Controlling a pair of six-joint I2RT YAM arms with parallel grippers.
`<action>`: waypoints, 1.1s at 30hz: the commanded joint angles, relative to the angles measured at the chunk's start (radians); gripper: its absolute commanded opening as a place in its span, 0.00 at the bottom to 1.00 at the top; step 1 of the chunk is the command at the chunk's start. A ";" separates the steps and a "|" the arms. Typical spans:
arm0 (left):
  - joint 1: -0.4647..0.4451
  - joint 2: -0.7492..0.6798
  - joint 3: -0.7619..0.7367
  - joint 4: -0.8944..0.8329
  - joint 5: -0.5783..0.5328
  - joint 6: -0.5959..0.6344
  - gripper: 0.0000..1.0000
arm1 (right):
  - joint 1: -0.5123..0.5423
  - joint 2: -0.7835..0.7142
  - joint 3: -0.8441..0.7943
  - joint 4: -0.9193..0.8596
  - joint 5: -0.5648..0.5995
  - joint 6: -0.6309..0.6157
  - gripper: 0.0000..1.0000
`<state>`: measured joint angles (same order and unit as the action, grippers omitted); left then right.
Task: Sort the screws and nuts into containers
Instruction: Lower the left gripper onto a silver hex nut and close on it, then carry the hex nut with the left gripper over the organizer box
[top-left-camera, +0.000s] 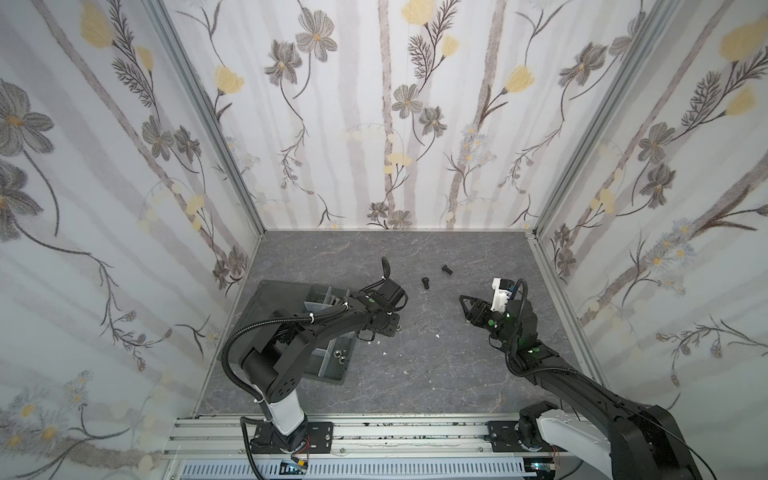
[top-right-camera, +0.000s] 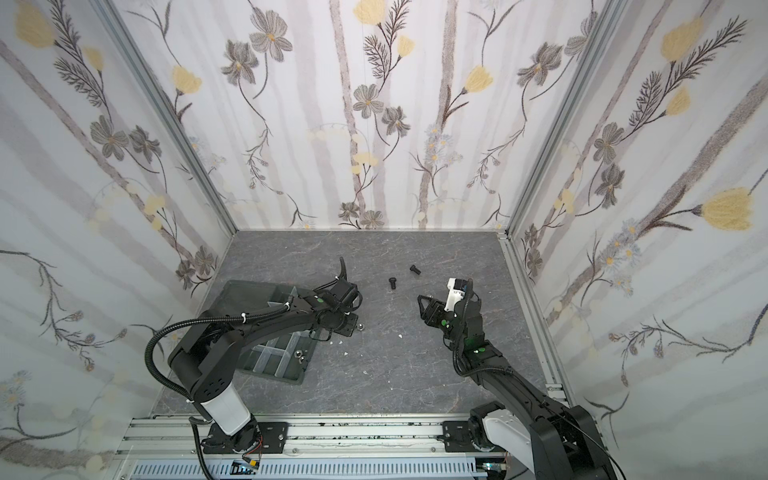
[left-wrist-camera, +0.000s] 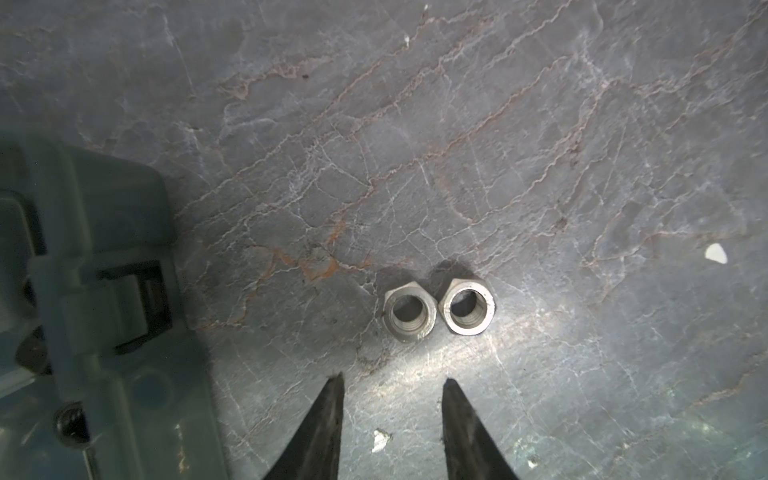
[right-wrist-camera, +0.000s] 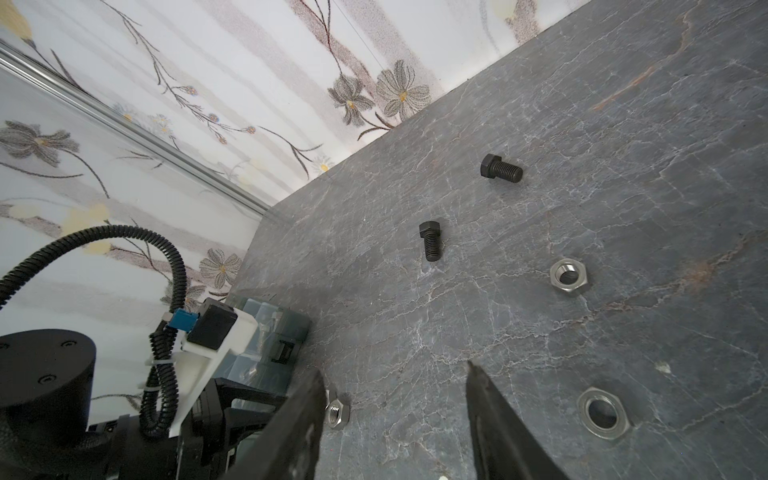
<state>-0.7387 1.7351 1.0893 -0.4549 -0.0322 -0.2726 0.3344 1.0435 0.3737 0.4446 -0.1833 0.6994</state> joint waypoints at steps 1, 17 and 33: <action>-0.001 0.021 -0.004 0.030 0.013 -0.012 0.41 | -0.001 -0.001 -0.004 0.043 0.000 0.009 0.56; 0.004 0.135 0.047 0.044 0.000 0.009 0.39 | -0.002 0.005 -0.005 0.043 0.006 0.008 0.56; 0.009 0.143 0.082 0.023 -0.005 0.013 0.23 | -0.003 0.003 -0.005 0.042 0.008 0.009 0.56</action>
<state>-0.7300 1.8889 1.1728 -0.4129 -0.0414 -0.2604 0.3328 1.0519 0.3702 0.4454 -0.1768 0.6994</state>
